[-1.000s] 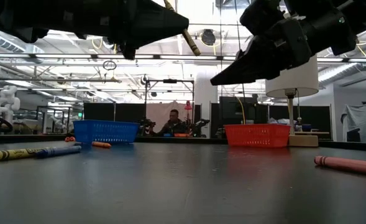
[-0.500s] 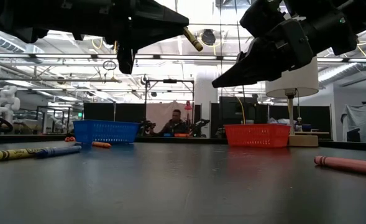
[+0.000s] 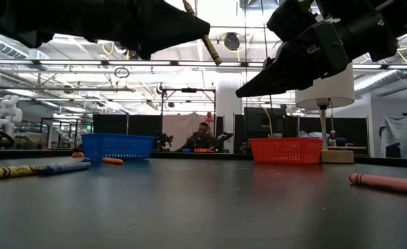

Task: Sort crayons
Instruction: Put the yellow crayon into the blue bin

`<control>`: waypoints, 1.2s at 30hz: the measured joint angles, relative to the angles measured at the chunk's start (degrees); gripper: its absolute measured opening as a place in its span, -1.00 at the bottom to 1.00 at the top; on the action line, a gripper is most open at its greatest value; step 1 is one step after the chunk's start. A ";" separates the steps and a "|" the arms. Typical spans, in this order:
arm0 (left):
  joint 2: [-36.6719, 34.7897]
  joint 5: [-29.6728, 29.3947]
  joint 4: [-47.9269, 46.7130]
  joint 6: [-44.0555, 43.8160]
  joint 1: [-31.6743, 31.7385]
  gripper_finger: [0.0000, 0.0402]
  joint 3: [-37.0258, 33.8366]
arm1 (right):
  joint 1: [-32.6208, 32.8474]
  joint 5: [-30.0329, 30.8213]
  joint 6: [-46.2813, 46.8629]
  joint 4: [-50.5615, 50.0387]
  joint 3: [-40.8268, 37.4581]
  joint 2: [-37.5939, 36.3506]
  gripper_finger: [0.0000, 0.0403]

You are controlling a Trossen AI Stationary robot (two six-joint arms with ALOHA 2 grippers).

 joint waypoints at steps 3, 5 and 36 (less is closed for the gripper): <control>0.00 -0.22 -0.55 7.60 0.00 -0.86 0.00 | -0.01 0.00 0.00 0.00 0.00 0.00 -0.35; 0.00 -0.25 -1.40 11.85 0.00 -0.86 0.00 | 0.01 -0.02 0.00 0.00 0.00 0.00 -0.35; -6.47 -17.93 -8.74 4.77 2.03 -0.86 0.00 | 0.00 -0.03 -0.14 -0.15 0.00 0.00 -0.35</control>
